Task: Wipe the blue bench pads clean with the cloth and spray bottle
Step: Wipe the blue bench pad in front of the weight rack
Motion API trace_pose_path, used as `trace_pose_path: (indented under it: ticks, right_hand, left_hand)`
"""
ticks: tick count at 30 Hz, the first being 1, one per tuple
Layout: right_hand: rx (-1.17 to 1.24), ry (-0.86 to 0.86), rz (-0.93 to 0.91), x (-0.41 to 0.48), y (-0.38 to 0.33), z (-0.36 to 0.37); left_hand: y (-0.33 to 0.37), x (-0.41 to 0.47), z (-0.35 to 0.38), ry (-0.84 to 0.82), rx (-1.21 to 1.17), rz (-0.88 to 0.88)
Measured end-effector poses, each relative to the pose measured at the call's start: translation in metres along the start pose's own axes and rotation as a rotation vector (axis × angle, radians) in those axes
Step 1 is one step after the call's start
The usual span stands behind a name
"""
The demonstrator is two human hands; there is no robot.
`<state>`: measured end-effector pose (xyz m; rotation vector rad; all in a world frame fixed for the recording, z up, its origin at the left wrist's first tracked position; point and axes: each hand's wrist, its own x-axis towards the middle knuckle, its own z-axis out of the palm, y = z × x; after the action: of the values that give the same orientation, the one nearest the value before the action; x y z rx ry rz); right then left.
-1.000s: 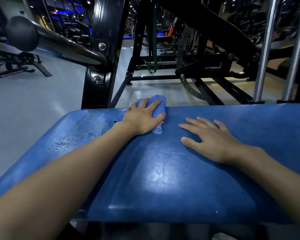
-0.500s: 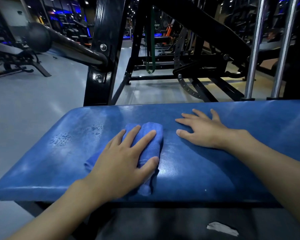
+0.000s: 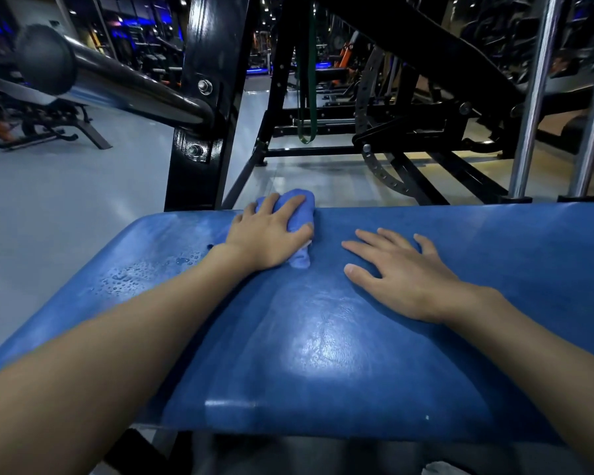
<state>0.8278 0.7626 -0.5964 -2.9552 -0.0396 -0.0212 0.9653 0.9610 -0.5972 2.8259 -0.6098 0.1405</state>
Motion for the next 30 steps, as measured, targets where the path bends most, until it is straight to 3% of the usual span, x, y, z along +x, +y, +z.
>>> trace_pose_path:
  ticks: [7, 20, 30]
  right_hand:
    - [0.028, 0.01, 0.01, 0.002, 0.001, 0.001]
    - [-0.051, -0.053, 0.04, -0.003, -0.007, -0.011]
    - [-0.005, -0.047, -0.016, 0.009, -0.025, -0.003]
  left_hand:
    - [-0.008, 0.018, 0.005, -0.038, 0.001, 0.031]
    - [0.015, -0.199, -0.026, 0.081, 0.089, 0.127]
    - [0.001, -0.117, -0.018, 0.038, 0.043, 0.035]
